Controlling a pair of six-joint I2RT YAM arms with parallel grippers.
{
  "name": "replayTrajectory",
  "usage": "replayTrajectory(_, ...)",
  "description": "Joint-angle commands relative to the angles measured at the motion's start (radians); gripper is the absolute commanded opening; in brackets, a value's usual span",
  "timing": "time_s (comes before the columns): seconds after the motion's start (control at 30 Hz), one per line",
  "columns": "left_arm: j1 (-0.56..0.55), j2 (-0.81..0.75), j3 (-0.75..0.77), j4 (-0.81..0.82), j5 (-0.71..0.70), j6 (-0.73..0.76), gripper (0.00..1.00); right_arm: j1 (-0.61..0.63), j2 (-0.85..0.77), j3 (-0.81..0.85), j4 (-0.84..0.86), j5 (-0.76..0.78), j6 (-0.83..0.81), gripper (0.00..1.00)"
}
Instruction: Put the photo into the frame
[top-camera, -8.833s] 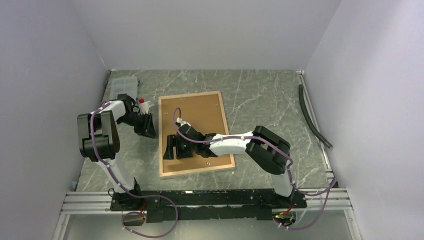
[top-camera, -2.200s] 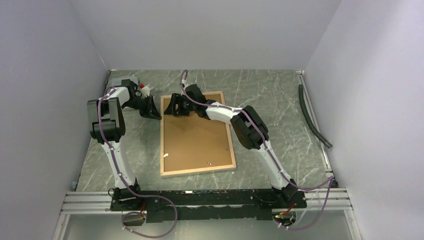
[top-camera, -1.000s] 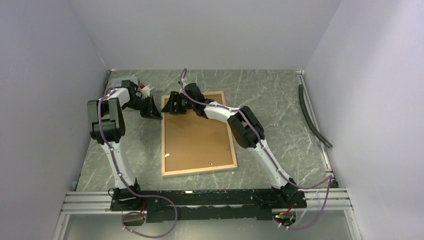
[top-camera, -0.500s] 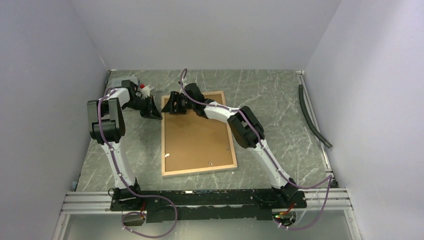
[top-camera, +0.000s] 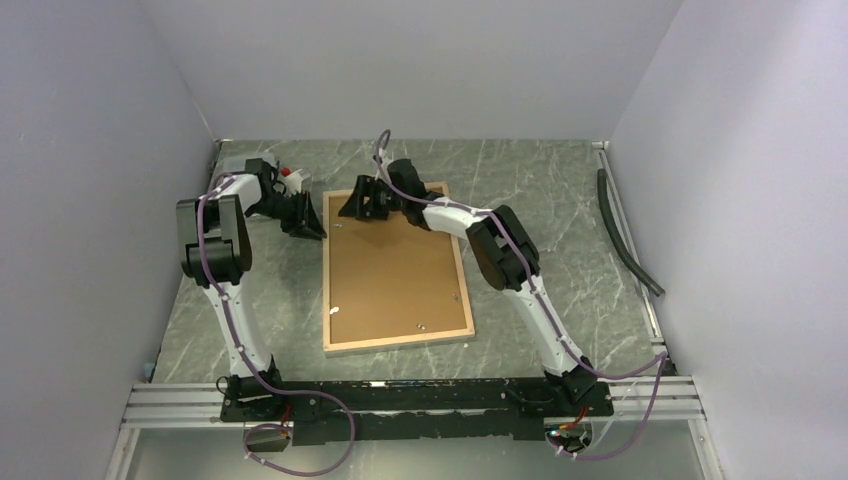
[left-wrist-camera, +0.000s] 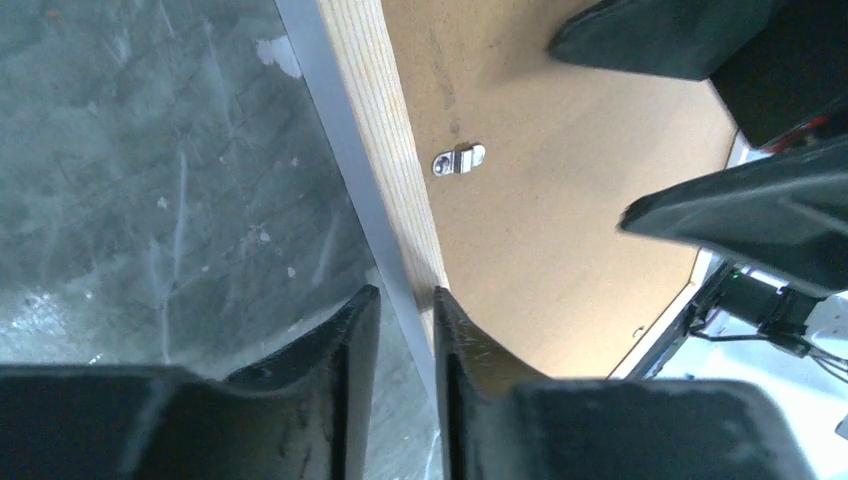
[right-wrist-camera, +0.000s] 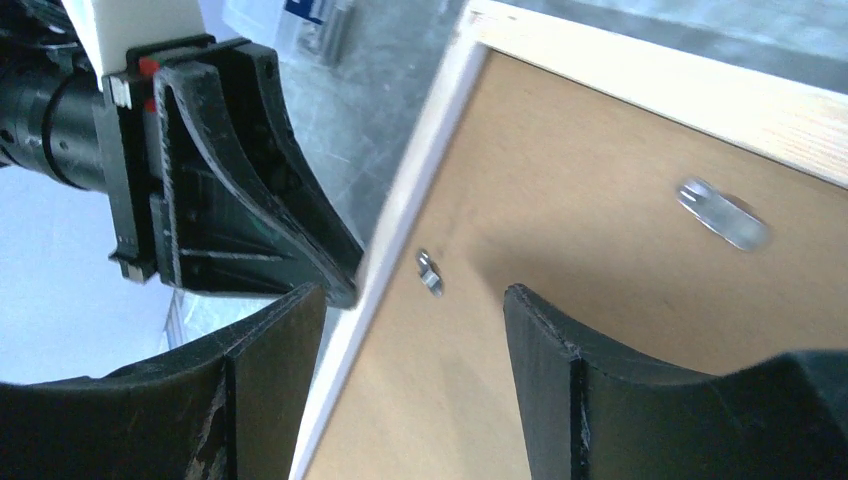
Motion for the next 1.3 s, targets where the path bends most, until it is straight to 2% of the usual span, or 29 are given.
replayTrajectory(0.0,-0.013,0.038,0.080,-0.017,-0.040,-0.011,0.36,-0.044,-0.139,-0.118,0.015,0.006,-0.063,0.71)
replayTrajectory(0.13,-0.013,0.101,0.171,-0.022,-0.046,-0.039,0.50,-0.098,-0.252,-0.247,0.050,0.049,-0.085,0.74)
replayTrajectory(0.33,-0.014,0.178,0.280,-0.017,-0.049,-0.073,0.49,-0.193,-0.398,-0.381,0.069,0.081,-0.126,0.76)
replayTrajectory(0.4,-0.016,0.203,0.311,-0.022,-0.046,-0.078,0.45,-0.214,-0.429,-0.419,0.084,0.079,-0.122,0.77)
replayTrajectory(0.57,-0.041,0.230,0.325,-0.027,-0.028,-0.066,0.22,-0.227,-0.444,-0.463,0.105,0.061,-0.110,0.77)
replayTrajectory(0.7,-0.072,0.225,0.286,-0.025,-0.014,-0.048,0.13,-0.213,-0.423,-0.468,0.124,0.037,-0.094,0.76)
replayTrajectory(0.93,-0.125,0.218,0.222,-0.035,0.013,-0.005,0.08,-0.166,-0.351,-0.398,0.106,-0.092,-0.138,0.72)
replayTrajectory(1.13,-0.185,0.219,0.184,-0.051,0.045,0.020,0.07,-0.127,-0.286,-0.307,-0.018,-0.181,-0.239,0.72)
replayTrajectory(1.27,-0.208,0.205,0.148,-0.041,0.052,0.025,0.06,-0.109,-0.253,-0.273,-0.047,-0.206,-0.252,0.72)
